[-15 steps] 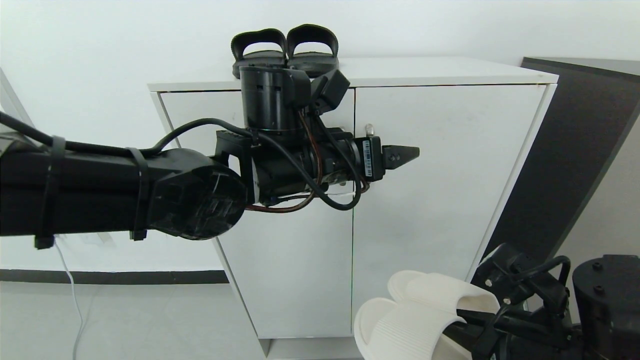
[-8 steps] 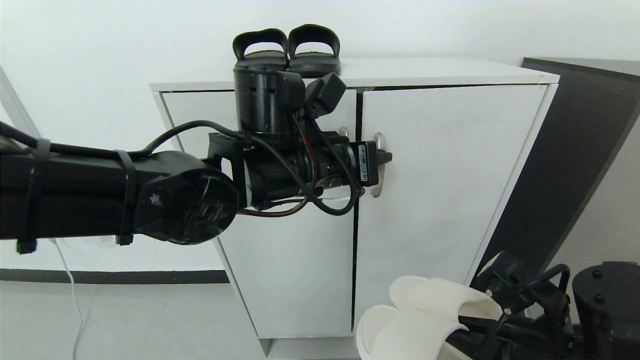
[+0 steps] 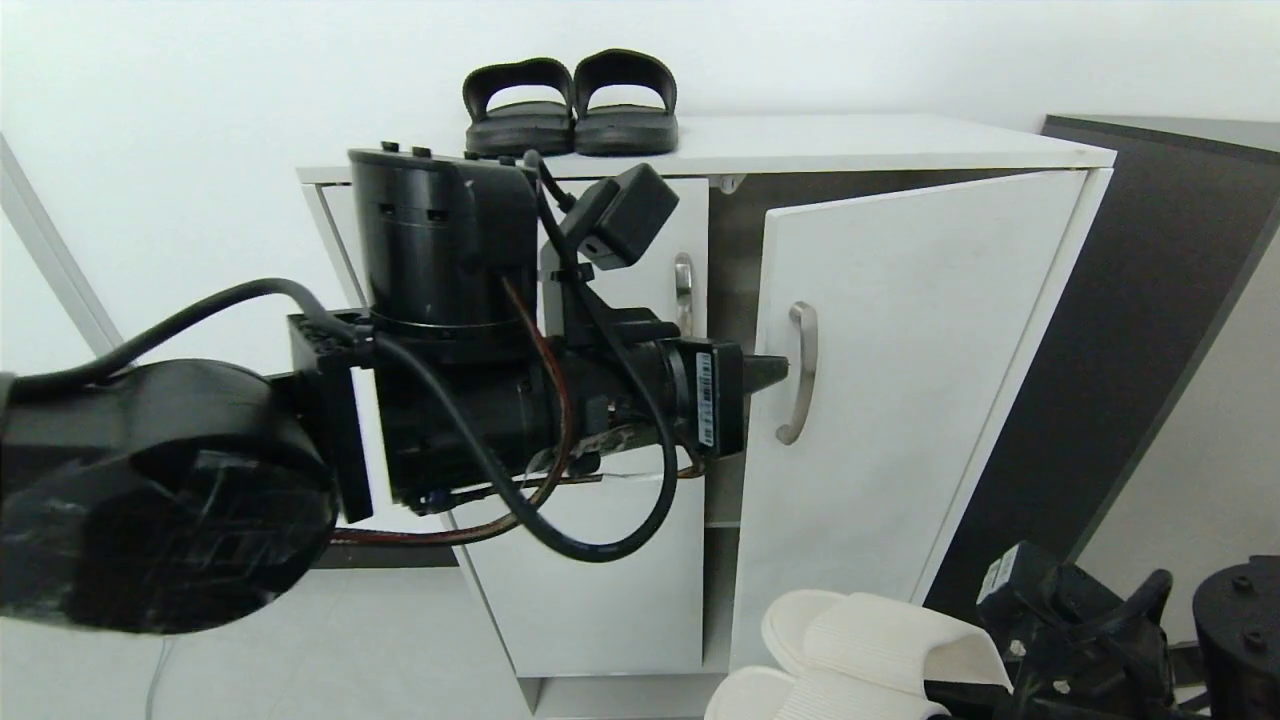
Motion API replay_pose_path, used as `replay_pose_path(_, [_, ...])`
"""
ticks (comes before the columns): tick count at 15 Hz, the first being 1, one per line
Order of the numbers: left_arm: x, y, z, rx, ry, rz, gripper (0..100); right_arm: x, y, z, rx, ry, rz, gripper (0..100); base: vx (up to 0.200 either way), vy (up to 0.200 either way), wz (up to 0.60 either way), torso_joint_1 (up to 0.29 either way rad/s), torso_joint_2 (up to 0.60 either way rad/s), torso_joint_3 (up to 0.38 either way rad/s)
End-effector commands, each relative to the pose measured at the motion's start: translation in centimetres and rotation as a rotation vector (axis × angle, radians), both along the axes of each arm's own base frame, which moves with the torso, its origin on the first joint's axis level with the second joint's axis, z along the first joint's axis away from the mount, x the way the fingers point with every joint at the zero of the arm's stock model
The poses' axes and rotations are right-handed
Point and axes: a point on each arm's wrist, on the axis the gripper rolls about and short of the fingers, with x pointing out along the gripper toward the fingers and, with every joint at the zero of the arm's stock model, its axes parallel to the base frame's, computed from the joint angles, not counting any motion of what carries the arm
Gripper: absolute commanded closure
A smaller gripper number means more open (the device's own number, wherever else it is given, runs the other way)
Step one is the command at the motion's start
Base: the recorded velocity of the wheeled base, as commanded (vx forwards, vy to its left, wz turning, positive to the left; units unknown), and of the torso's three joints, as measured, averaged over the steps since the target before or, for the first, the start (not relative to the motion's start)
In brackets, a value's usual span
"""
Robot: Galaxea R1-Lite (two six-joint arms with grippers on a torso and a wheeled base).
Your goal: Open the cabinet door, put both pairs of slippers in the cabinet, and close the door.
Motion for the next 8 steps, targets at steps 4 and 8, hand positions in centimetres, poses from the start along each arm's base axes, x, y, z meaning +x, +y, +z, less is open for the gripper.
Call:
replay_pose_path(4, [-1.2, 2.3, 0.8, -0.030, -0.018, 0.024, 100, -0.6, -0.6, -0.6, -0.047, -0.026, 0.033, 100, 0.000, 0.000, 0.00, 0.000, 0.00, 0.000])
replay_pose_path(8, [2.5, 0.7, -1.6, -0.079, -0.034, 0.007, 100, -1.3, -0.5, -1.2, -0.068, -0.016, 0.068, 100, 0.000, 0.000, 0.00, 0.000, 0.00, 0.000])
